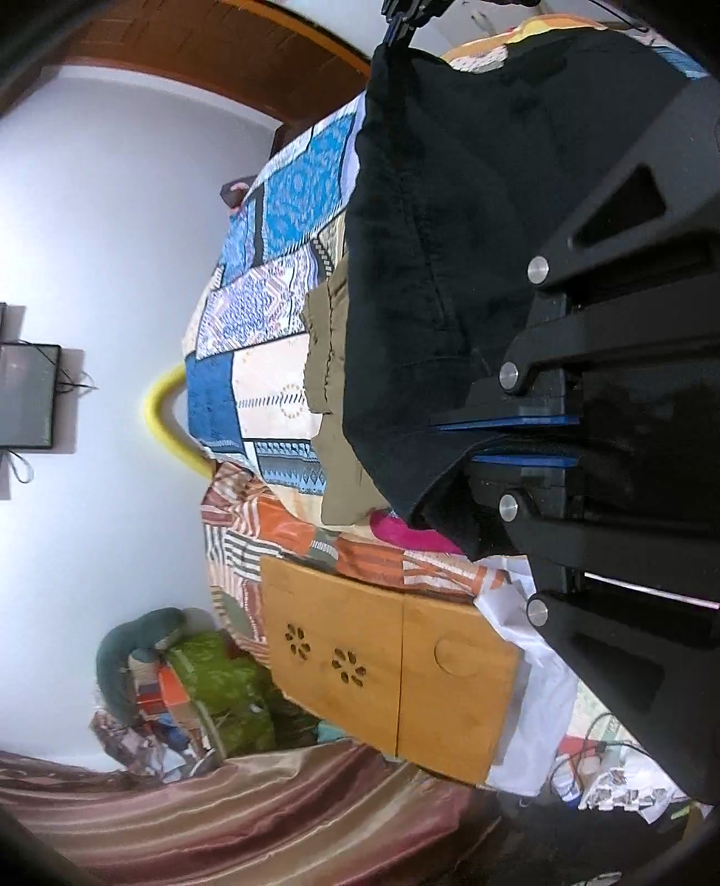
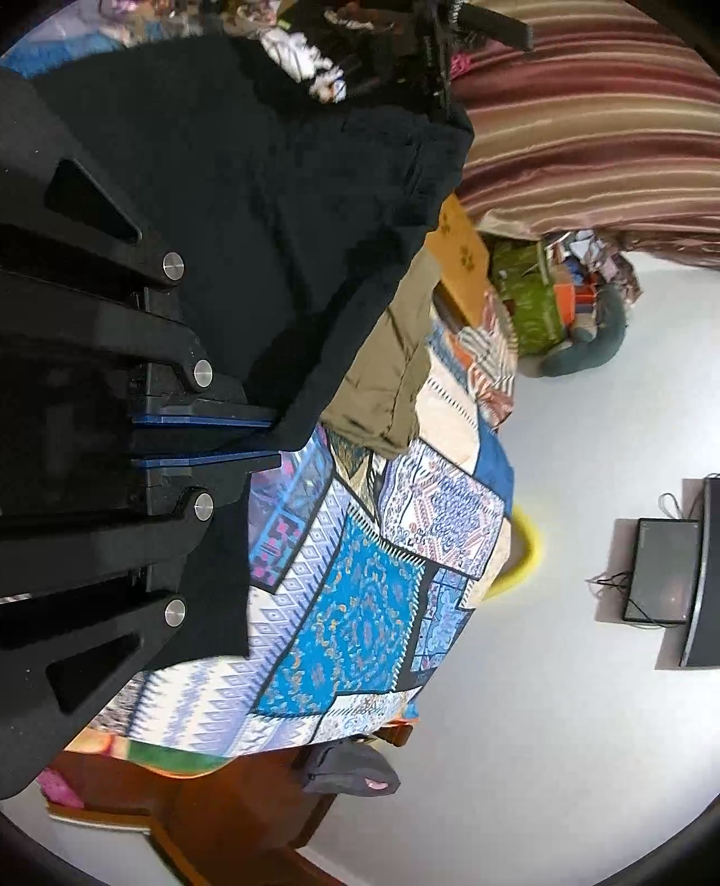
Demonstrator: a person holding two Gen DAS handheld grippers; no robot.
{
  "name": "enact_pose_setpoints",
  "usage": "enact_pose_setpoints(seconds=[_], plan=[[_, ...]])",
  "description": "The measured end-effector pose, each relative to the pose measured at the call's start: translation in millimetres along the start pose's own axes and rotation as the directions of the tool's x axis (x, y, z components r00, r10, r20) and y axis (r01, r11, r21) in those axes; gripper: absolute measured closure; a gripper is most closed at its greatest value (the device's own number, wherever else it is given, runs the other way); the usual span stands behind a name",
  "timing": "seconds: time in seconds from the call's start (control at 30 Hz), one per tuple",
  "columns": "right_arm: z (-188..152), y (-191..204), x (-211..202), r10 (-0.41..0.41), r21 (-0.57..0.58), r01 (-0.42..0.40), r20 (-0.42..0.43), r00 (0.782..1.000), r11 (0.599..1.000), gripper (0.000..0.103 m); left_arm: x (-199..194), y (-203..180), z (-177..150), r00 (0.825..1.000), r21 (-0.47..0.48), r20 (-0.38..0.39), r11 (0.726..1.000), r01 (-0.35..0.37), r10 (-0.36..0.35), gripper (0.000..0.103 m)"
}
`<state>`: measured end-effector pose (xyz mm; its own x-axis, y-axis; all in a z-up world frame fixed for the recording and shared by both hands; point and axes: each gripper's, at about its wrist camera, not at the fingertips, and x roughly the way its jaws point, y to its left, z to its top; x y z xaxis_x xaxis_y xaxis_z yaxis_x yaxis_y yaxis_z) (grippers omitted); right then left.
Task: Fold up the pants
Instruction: 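Lift the black pants with both grippers, spread them flat and open both grippers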
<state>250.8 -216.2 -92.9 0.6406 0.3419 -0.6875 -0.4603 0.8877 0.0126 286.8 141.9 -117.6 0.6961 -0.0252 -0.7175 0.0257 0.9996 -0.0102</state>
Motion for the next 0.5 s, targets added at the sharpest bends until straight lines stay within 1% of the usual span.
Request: enact_pose_setpoints(seconds=[0.13,0.2,0.27,0.37,0.5], plan=[[-14.4,17.6,-35.2,0.021,0.015,-0.021,0.028,0.999,1.0,0.096,-40.5,1.5,-26.5,1.0,0.006,0.028,1.0,-0.004,0.004,0.096],[-23.5,26.8,-51.3,0.035,0.014,-0.036,0.034,0.999,0.999,0.096,-55.4,3.0,-40.6,0.999,0.019,0.03,1.0,-0.017,0.016,0.096],[-32.8,37.2,-64.3,0.052,0.009,-0.052,0.037,0.998,0.999,0.096,-68.3,6.9,-58.1,0.999,0.012,0.022,1.0,-0.025,0.025,0.096],[-48.4,52.7,-77.9,0.068,-0.01,-0.068,0.025,0.997,0.998,0.096,-81.0,12.7,-79.8,1.0,-0.014,0.012,1.0,-0.018,0.018,0.096],[-73.6,67.7,-82.6,0.102,-0.01,-0.102,-0.014,0.995,0.995,0.096,-94.4,13.9,-117.5,1.0,-0.018,-0.003,1.0,-0.022,0.022,0.096]])
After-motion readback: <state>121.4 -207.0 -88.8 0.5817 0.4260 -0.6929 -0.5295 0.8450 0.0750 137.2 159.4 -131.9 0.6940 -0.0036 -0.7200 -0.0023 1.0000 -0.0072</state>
